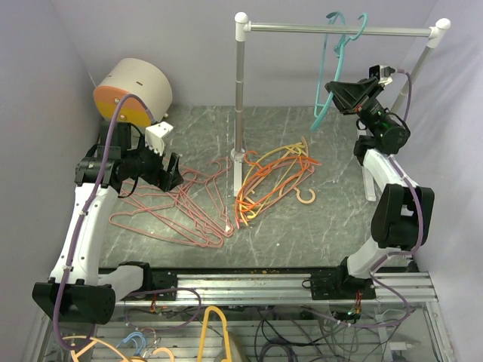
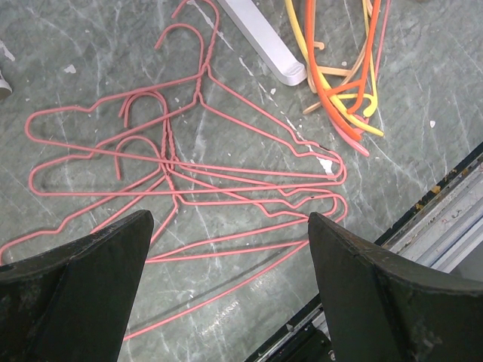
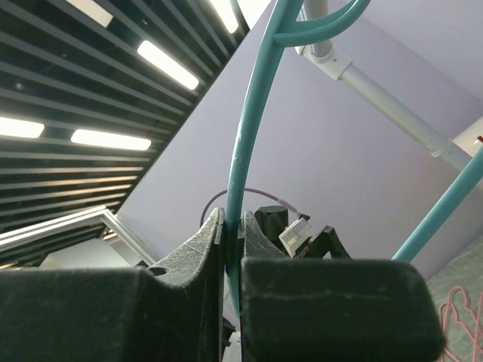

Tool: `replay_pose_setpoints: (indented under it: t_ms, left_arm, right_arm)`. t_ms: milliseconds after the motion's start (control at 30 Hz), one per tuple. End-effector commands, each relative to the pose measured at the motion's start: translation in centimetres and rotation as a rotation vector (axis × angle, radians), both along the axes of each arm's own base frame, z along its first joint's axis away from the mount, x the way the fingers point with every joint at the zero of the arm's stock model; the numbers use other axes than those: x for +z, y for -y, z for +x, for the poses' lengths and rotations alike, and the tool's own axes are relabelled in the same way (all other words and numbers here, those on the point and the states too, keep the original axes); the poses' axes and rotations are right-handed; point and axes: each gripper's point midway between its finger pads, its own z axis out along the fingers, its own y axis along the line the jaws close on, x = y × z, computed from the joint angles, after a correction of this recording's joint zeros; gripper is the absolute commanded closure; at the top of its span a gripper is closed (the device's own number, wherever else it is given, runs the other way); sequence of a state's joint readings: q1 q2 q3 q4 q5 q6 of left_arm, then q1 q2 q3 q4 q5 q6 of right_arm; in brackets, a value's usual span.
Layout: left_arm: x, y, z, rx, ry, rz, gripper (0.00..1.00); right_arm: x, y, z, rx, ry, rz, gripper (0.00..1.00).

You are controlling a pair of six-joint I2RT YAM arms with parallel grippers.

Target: Organize the hangers

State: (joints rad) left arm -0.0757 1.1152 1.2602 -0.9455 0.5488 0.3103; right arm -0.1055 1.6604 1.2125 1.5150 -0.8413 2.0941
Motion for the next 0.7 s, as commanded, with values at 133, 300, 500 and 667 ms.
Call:
replay_pose_setpoints:
  t_ms: [133, 300, 500, 667]
  left_arm:
    - [-0.1, 0.1, 0.5, -0.001, 0.015, 0.005, 0.05]
    - [-0.2, 0.0, 0.6, 0.003, 0.014, 0.009, 0.05]
    - [-0.4, -0.1, 0.6, 0.007, 0.011, 0.013, 0.05]
    - [-0.3, -0.2, 0.4, 0.006, 0.011, 0.018, 0.05]
  right_arm:
    - [0.5, 0.3, -2.3, 0.059, 0.13, 0.039, 1.0]
    - [-0.9, 0.5, -1.4, 0.056, 0.084, 0.051, 1.0]
    - [-1.4, 0.4, -1.6, 0.063, 0.08, 0.044, 0.85]
    - [-1.3, -0.7, -4.5, -0.022, 0.102, -0.075, 0.04]
